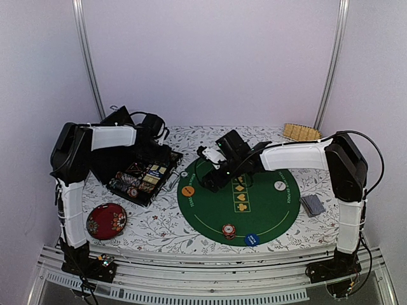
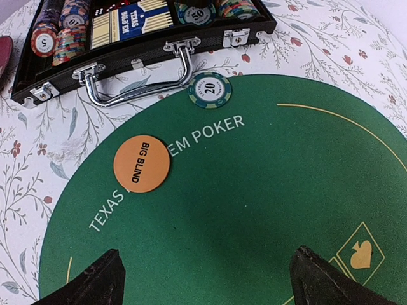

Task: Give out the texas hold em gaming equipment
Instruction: Pick up the pile of poker chips from the chip case.

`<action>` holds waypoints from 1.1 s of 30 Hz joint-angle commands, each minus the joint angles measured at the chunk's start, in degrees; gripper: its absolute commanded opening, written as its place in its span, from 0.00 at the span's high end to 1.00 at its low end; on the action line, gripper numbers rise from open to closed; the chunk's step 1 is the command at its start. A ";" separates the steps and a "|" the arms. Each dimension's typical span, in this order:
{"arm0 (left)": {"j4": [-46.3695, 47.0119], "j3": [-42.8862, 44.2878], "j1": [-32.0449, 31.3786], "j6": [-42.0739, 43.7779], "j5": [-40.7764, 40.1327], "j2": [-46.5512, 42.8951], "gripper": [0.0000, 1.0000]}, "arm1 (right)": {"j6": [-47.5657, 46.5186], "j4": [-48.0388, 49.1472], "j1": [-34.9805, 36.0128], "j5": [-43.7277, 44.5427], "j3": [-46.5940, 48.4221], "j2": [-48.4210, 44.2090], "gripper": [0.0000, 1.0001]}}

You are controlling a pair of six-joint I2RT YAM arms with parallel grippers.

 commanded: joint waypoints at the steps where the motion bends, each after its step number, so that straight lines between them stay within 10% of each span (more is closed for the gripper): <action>1: 0.47 -2.00 -2.28 1.47 -0.56 -0.70 0.36 | -0.07 -0.46 -0.48 -0.61 0.16 -1.49 0.08; 14: -2.78 0.78 -1.08 4.02 -9.24 2.12 0.34 | -0.24 -1.00 -0.50 -1.23 -0.09 -1.62 0.08; 33: -3.58 -0.06 0.01 4.52 -1.80 3.47 0.49 | -0.16 -1.13 -0.50 -1.24 -0.38 -1.62 0.08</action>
